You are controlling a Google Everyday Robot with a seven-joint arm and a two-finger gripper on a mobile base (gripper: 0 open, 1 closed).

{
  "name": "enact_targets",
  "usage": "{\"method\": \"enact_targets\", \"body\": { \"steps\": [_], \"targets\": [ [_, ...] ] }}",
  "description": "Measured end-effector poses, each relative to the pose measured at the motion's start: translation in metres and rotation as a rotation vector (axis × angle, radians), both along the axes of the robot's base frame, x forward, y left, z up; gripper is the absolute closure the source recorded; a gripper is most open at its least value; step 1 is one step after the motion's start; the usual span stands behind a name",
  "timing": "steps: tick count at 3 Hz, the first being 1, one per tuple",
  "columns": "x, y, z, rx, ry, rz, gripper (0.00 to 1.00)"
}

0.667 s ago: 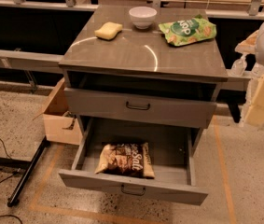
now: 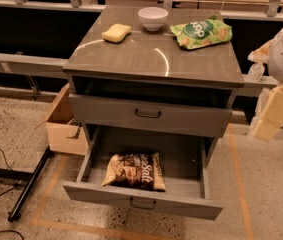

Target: Pick brown chip bag from middle drawer and place on counter

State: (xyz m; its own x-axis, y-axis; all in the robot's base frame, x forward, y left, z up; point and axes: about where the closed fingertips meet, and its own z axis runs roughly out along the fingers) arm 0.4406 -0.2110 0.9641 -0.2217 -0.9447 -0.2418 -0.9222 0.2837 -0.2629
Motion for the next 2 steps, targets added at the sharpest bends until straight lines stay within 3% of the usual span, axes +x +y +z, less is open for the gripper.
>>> {"method": "enact_targets", "body": {
  "steps": [1,2],
  "targets": [
    [0.001,0.013,-0.035,0.079,-0.044,0.019,0.00],
    [-0.001,0.036,-0.085,0.131,-0.079,0.099,0.00]
  ]
}}
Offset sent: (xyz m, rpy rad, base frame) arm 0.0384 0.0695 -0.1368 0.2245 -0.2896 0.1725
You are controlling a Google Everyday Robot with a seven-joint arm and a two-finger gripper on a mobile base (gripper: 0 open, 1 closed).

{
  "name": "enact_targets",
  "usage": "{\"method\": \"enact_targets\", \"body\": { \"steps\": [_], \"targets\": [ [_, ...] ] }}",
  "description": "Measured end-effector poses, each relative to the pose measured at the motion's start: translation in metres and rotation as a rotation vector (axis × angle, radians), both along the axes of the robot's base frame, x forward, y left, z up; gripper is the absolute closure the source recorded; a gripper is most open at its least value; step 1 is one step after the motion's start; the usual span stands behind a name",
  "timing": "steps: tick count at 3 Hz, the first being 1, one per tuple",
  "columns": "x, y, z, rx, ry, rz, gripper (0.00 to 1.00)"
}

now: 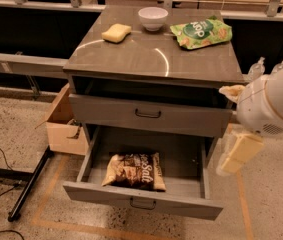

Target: Pick brown chip bag from middle drawer and place on counter

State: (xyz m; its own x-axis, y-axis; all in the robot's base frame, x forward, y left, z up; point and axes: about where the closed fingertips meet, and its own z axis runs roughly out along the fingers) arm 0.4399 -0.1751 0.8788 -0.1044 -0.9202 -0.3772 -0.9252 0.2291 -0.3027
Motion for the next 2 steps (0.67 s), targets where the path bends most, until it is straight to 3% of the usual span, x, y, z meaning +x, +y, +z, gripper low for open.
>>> {"method": "enact_targets", "body": {
  "steps": [1,2],
  "targets": [
    [0.017,0.024,-0.056,0.062,-0.037,0.061,0.00],
    [0.054,0.052,-0.089,0.097,-0.116,0.098,0.00]
  ]
}}
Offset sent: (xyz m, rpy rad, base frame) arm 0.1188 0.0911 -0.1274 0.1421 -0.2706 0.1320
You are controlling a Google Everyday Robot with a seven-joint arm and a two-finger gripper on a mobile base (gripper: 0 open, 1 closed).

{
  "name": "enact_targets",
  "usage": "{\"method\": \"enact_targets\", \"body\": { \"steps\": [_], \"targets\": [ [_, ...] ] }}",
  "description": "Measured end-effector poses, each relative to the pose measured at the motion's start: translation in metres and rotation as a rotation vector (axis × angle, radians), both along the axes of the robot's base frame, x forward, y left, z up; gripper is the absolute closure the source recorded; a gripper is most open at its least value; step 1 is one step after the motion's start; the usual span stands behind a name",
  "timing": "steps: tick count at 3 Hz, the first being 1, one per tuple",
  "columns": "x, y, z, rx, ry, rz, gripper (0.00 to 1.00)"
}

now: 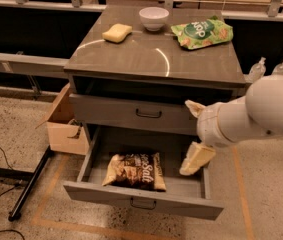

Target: Pick brown chip bag from middle drawer and place on counter

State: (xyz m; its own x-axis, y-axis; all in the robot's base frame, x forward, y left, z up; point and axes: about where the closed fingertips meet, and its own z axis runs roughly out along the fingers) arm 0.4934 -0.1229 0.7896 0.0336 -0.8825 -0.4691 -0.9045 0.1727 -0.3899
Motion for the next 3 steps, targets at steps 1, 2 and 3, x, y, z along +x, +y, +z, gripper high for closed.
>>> {"method": "enact_targets", "body": {
  "steps": [1,2,3],
  "targets": [
    [0.018,-0.001,0.010,0.017,-0.070,-0.034,0.00],
    [0.017,-0.001,0.010,0.017,-0.070,-0.034,0.00],
    [0.023,0.014,-0.019,0.029,-0.075,0.025,0.00]
  ]
}}
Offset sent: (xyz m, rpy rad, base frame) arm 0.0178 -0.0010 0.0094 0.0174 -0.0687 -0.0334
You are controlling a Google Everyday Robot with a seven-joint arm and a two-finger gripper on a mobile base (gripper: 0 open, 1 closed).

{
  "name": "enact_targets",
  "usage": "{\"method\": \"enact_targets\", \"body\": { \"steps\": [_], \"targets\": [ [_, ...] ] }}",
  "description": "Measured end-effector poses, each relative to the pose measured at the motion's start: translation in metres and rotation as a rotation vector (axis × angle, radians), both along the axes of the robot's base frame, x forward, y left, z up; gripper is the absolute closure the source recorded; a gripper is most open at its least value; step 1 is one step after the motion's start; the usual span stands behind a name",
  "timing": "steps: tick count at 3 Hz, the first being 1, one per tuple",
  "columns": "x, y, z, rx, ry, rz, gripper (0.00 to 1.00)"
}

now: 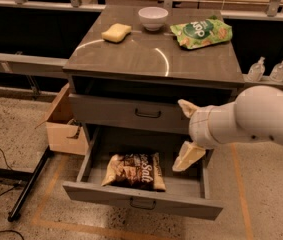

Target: Pick brown chip bag from middle drawer and place on counter

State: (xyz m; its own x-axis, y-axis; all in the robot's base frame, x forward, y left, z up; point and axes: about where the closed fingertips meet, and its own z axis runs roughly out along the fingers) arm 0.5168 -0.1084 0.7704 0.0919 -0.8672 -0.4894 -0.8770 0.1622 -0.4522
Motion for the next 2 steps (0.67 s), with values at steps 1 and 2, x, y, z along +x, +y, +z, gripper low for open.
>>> {"method": "enact_targets", "body": {
  "steps": [1,2],
  "targets": [
    [0.011,0.018,-0.046,-0.001,0.008,0.057,0.00],
    [0.024,0.036,-0.090,-0.024,0.026,0.110,0.00]
  ]
}}
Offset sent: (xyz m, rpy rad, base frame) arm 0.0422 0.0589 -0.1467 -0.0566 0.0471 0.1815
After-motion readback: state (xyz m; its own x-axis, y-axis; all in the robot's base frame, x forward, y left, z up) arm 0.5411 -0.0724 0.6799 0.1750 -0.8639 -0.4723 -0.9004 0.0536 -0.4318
